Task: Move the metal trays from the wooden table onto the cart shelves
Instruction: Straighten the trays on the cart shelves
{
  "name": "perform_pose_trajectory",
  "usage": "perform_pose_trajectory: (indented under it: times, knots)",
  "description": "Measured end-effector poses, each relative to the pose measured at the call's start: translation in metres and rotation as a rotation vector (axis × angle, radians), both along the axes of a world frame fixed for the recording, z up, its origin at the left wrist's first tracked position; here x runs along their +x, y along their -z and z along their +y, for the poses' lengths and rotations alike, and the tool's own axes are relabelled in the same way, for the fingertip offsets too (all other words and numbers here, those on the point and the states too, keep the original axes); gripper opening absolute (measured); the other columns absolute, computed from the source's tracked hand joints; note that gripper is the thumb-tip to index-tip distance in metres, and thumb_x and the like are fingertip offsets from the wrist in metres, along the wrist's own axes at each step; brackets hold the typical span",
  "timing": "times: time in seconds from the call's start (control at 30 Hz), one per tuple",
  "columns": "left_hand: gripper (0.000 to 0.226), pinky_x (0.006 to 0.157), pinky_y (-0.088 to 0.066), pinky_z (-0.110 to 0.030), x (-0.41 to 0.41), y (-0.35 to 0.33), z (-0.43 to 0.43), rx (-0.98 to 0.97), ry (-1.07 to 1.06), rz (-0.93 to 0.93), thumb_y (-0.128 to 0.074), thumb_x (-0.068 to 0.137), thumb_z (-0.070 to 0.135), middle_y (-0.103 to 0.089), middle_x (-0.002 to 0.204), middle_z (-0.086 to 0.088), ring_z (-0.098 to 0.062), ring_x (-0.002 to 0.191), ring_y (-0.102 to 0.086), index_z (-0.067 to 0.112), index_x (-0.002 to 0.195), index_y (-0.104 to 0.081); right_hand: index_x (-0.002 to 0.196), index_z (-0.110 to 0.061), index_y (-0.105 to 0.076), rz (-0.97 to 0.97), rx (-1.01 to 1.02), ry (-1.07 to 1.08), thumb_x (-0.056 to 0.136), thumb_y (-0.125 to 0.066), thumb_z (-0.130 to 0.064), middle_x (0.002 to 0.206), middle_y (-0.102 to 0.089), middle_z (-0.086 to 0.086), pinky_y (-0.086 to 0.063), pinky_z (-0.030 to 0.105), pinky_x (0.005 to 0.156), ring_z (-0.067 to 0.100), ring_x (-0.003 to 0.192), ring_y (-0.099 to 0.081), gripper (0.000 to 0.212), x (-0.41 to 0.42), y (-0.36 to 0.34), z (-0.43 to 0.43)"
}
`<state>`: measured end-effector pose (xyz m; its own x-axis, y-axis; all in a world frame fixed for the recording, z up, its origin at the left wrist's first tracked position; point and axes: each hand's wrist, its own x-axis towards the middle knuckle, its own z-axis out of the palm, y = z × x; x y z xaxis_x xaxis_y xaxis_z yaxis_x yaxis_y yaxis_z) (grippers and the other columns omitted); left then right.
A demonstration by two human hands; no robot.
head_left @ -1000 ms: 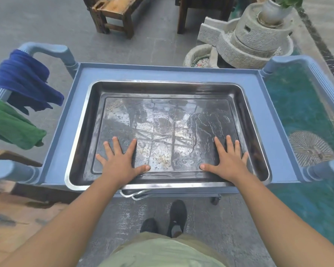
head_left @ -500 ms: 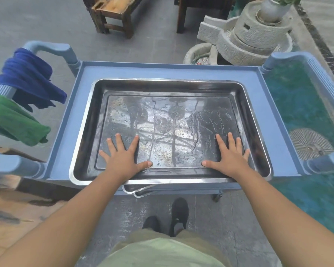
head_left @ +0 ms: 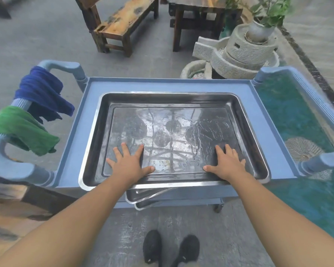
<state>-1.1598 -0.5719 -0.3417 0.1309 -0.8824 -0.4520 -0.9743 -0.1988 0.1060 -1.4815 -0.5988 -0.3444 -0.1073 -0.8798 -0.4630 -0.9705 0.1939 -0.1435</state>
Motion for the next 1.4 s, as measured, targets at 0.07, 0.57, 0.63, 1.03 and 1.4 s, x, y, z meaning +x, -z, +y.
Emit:
perform_pose_trajectory:
  times: [0.07,0.57,0.63,1.03,1.4]
  knots:
    - [0.09,0.111,-0.025,-0.067,-0.001,-0.007,0.004,-0.039,-0.014,0.048,-0.056,0.08,0.075,-0.01,0.162,-0.018,-0.045,0.147,-0.011,0.039,0.153,-0.017,0.155,-0.027,-0.015,-0.052,-0.046,0.039,0.083,-0.065,-0.061,0.164,-0.009,0.009,-0.017,0.065,0.114,0.033,0.149,-0.011,0.093,0.008,-0.006,0.012]
    - [0.046,0.1,-0.045,-0.045,-0.049,-0.017,0.162,-0.422,-0.056,0.247,-0.062,0.092,0.033,-0.049,0.135,-0.005,-0.026,0.126,-0.046,0.013,0.134,-0.056,0.147,-0.015,-0.041,-0.396,-0.41,-0.217,0.093,-0.061,-0.032,0.151,-0.037,0.001,-0.029,0.034,0.114,0.02,0.143,-0.029,0.059,-0.011,-0.022,0.155]
    - [0.045,0.095,-0.048,-0.044,-0.054,-0.012,0.178,-0.378,-0.085,0.26,-0.059,0.094,0.031,-0.056,0.125,-0.005,-0.027,0.116,-0.053,0.015,0.135,-0.055,0.146,-0.015,-0.042,-0.394,-0.395,-0.24,0.094,-0.06,-0.032,0.15,-0.039,0.0,-0.03,0.034,0.115,0.019,0.141,-0.032,0.057,-0.014,-0.014,0.17]
    - [0.031,0.083,-0.054,-0.04,-0.05,0.038,0.171,-0.162,-0.09,0.231,-0.052,0.097,0.031,-0.072,0.105,-0.007,-0.03,0.1,-0.065,0.014,0.122,-0.059,0.143,-0.017,-0.044,-0.368,-0.088,-0.132,0.095,-0.058,-0.036,0.129,-0.06,0.002,-0.047,0.037,0.097,0.021,0.119,-0.058,0.053,-0.018,0.047,0.169]
    - [0.031,0.089,-0.051,-0.04,-0.026,0.114,0.08,0.051,-0.023,0.238,-0.046,0.099,0.028,-0.067,0.119,-0.012,-0.033,0.107,-0.062,0.01,0.113,-0.068,0.136,-0.006,-0.053,-0.273,-0.002,-0.046,0.094,-0.062,-0.029,0.137,-0.055,0.016,-0.036,0.034,0.101,0.032,0.127,-0.049,0.05,-0.002,0.139,0.096]
